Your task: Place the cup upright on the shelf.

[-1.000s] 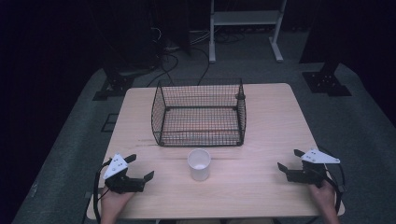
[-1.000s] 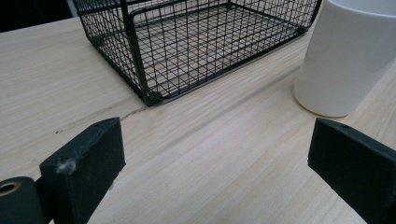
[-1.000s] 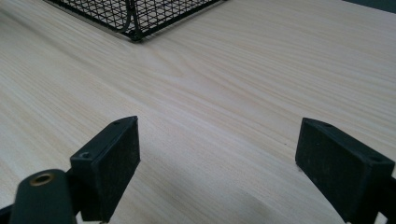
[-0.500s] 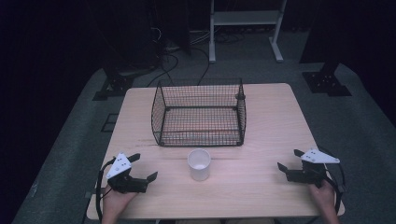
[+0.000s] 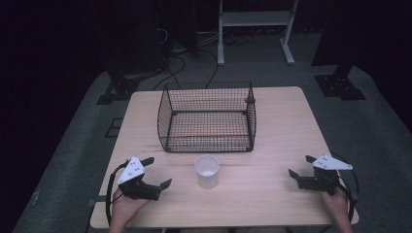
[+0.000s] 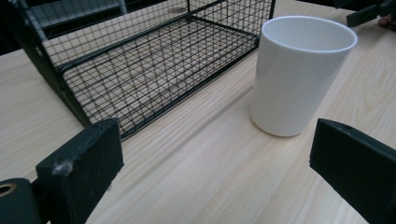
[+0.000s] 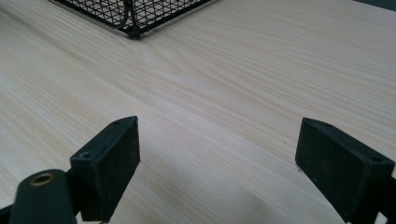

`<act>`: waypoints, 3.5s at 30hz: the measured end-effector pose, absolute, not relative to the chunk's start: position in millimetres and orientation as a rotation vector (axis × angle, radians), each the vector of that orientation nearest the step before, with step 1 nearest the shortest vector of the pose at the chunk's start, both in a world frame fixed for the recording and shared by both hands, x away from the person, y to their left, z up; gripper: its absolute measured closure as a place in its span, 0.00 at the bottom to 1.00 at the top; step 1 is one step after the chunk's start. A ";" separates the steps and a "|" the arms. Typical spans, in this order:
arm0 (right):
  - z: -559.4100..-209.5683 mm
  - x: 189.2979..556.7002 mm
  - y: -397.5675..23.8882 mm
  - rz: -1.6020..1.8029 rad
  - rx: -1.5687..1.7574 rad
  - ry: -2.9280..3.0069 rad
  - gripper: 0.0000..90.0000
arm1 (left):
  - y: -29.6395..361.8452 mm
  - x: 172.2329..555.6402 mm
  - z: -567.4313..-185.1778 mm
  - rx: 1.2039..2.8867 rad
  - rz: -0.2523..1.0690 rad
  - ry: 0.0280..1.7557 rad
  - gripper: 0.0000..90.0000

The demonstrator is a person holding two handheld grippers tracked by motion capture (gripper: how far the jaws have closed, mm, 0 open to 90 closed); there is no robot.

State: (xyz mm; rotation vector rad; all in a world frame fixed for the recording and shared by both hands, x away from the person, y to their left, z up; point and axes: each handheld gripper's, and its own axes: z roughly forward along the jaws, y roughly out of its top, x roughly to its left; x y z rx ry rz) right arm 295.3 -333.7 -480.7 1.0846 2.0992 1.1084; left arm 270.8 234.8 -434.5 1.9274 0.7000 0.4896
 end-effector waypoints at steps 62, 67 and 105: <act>-480.5 294.9 -333.8 1.117 1.081 2.097 0.15 | 137.0 293.8 -416.1 2.166 0.297 0.483 0.02; -480.5 295.0 -334.1 1.119 1.081 2.096 0.15 | 131.4 297.2 -420.4 2.192 0.282 0.485 0.02; -480.3 294.8 -334.8 1.133 1.086 2.090 0.15 | 107.6 321.8 -432.7 2.294 0.210 0.473 0.23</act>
